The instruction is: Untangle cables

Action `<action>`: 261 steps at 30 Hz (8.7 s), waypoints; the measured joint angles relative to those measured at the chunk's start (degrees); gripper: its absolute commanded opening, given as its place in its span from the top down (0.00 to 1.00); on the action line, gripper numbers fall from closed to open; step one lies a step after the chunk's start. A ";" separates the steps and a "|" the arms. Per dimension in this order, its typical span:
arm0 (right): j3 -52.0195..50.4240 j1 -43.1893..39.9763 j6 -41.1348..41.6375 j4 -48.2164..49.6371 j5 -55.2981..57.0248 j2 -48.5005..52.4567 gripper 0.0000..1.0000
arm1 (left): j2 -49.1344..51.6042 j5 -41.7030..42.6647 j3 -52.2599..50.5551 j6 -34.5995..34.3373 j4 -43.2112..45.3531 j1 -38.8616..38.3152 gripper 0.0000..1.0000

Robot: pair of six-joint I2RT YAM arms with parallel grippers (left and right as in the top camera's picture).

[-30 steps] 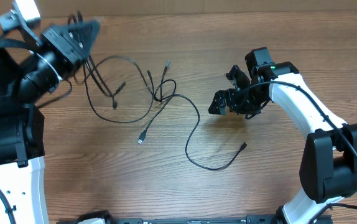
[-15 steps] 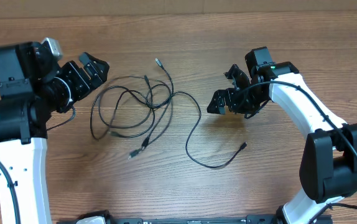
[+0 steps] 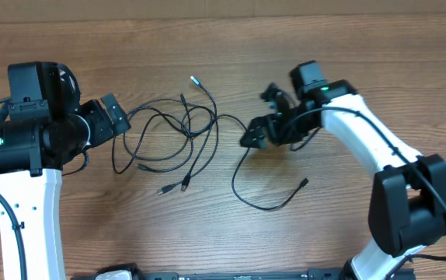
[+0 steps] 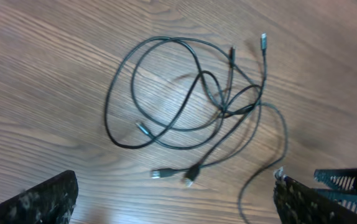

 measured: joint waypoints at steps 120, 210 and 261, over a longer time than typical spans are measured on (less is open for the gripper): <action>0.00 38.21 73.81 91.41 28.37 23.74 0.96 | 3.58 2.19 0.00 21.22 -0.37 12.83 0.00; 38.25 -38.80 18.69 8.28 25.07 -10.88 0.96 | 3.58 2.32 0.00 21.22 -0.37 12.83 0.00; 38.25 -77.94 21.51 -2.75 41.57 -17.55 0.96 | 3.78 2.32 0.00 21.22 -0.37 12.83 0.01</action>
